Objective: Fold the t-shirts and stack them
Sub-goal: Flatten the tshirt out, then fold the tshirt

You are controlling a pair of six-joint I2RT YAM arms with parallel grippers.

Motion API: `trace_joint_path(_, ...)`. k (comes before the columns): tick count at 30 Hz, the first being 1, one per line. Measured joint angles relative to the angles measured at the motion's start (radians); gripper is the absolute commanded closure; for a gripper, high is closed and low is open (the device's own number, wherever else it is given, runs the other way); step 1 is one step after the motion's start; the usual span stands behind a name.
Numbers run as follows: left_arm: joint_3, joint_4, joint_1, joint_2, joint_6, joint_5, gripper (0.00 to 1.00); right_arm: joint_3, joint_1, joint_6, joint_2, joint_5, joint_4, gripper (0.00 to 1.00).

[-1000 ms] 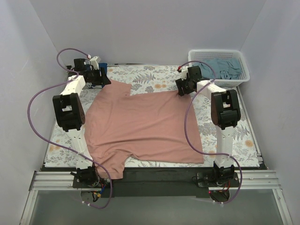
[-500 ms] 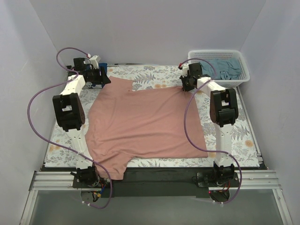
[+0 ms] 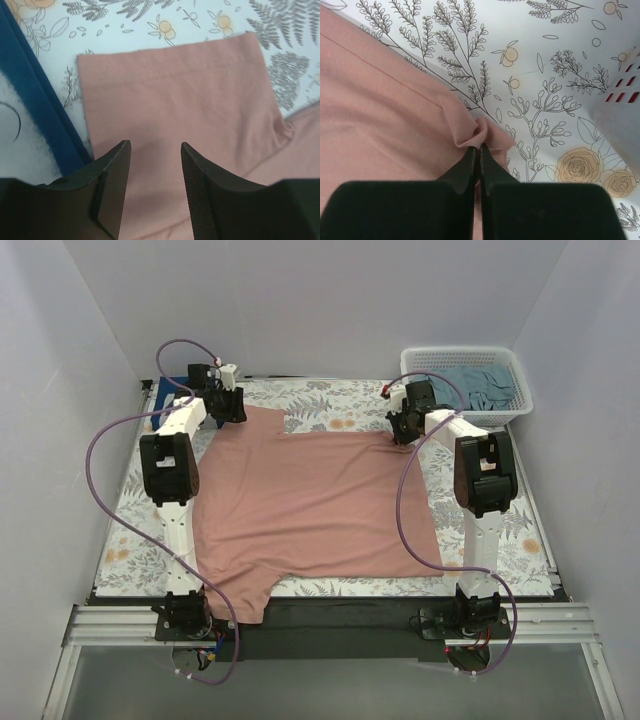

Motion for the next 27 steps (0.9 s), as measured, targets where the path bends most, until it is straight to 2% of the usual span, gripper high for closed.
trace_joint_path(9,0.180,0.020,-0.028,0.158,0.024,-0.145,0.46,-0.012,0.007,-0.033,-0.010,0.011,-0.005,0.99)
trace_joint_path(12,0.186,0.037,-0.036,0.166,0.031,-0.175,0.42,-0.013,0.011,-0.041,-0.011,0.016,-0.006,0.99)
trace_joint_path(21,0.194,0.072,-0.056,0.181,0.028,-0.204,0.42,-0.013,0.013,-0.055,-0.012,0.022,-0.006,0.99)
trace_joint_path(24,0.205,0.069,-0.056,0.187,0.014,-0.195,0.51,-0.013,0.013,-0.061,-0.012,0.021,-0.007,0.99)
trace_joint_path(25,0.212,0.068,-0.056,0.192,0.011,-0.188,0.61,-0.013,0.013,-0.064,-0.012,0.021,-0.007,0.99)
trace_joint_path(27,0.219,0.066,-0.054,0.196,0.006,-0.178,0.72,-0.013,0.013,-0.066,-0.012,0.021,-0.008,0.99)
